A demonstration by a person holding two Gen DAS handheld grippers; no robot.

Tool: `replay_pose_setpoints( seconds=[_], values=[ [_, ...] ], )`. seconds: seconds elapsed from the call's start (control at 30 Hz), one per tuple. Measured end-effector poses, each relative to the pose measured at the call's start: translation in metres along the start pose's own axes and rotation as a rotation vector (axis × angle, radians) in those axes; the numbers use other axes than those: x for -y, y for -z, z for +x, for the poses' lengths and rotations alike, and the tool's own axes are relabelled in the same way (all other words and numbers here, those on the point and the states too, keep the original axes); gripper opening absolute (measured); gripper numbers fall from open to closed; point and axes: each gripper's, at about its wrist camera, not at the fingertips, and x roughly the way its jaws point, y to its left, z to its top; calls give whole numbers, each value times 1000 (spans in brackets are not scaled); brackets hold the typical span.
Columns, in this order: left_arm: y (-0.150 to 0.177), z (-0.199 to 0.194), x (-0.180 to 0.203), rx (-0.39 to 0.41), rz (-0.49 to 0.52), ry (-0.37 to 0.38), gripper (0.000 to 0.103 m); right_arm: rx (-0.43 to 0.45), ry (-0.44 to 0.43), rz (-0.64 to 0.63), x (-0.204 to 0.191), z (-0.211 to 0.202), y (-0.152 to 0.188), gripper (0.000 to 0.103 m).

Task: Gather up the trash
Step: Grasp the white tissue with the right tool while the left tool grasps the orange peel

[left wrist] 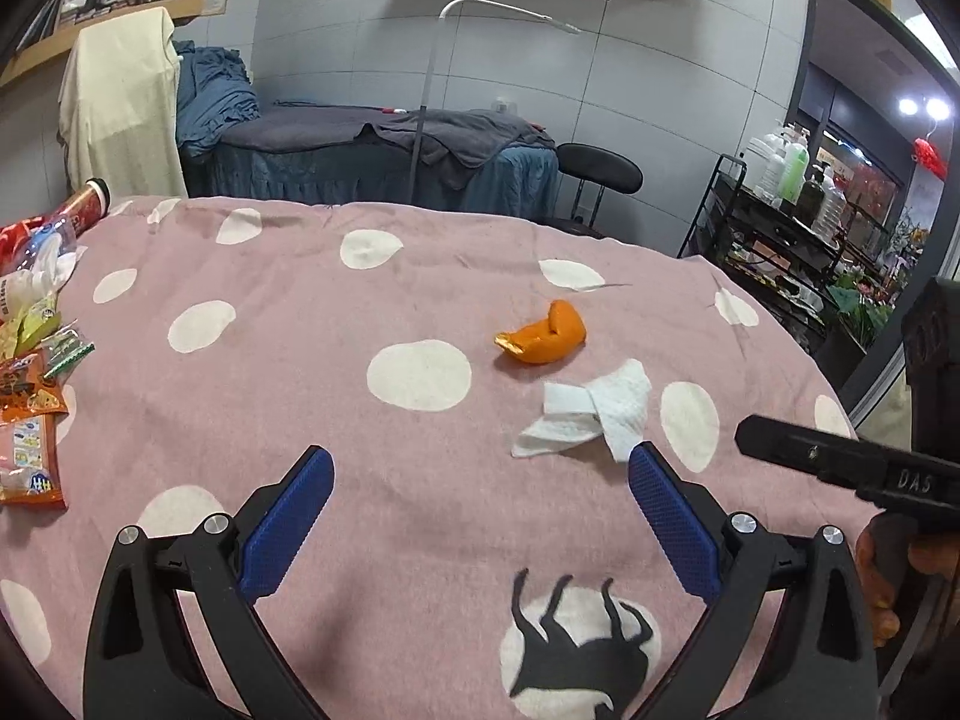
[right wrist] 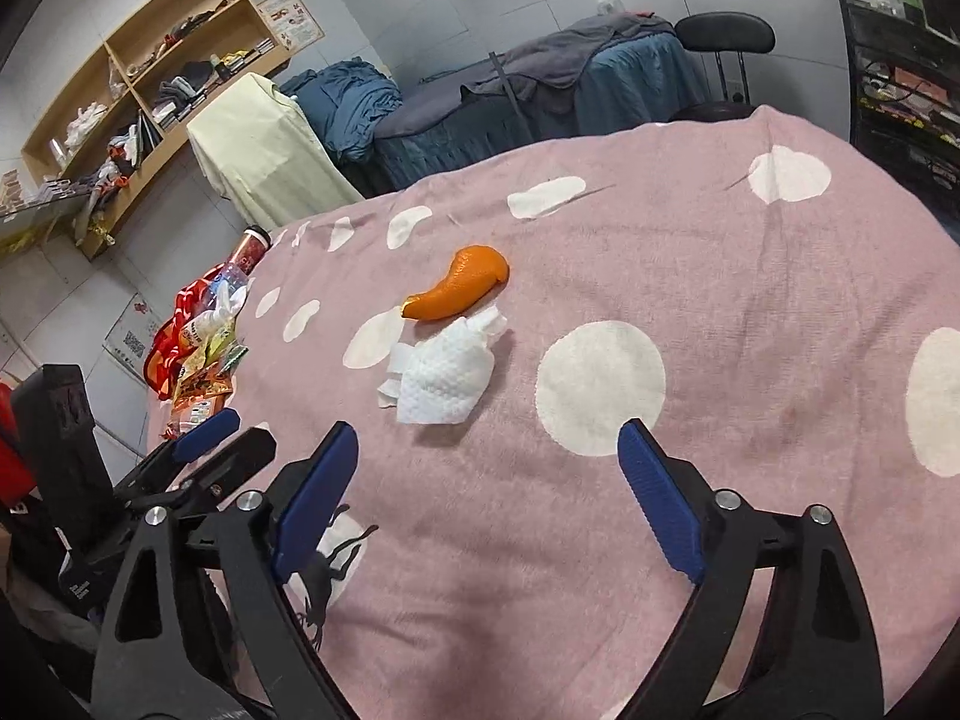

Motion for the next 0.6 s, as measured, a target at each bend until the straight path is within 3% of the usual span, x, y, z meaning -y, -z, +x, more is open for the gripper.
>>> replay_pose_setpoints(
  seconds=[0.13,0.3,0.37,0.4,0.47,0.6],
  values=[
    [-24,12,-21,19,-53,16,97,-46,-38,-36,-10,33,-18,77],
    [-39,29,-23,14,-57,61,97,-87,-4,-89,-22,77,-33,67],
    [-42,41,-19,-8,-42,72,97,-106,15,-92,-20,86,-32,46],
    [-43,49,-15,-22,-34,80,97,-95,12,-93,-17,84,-30,38],
    [-45,60,-8,-42,-15,95,95,-87,2,-77,-12,76,-29,33],
    [-51,86,13,-93,47,121,90,-2,53,-54,0,45,-22,32]
  ],
)
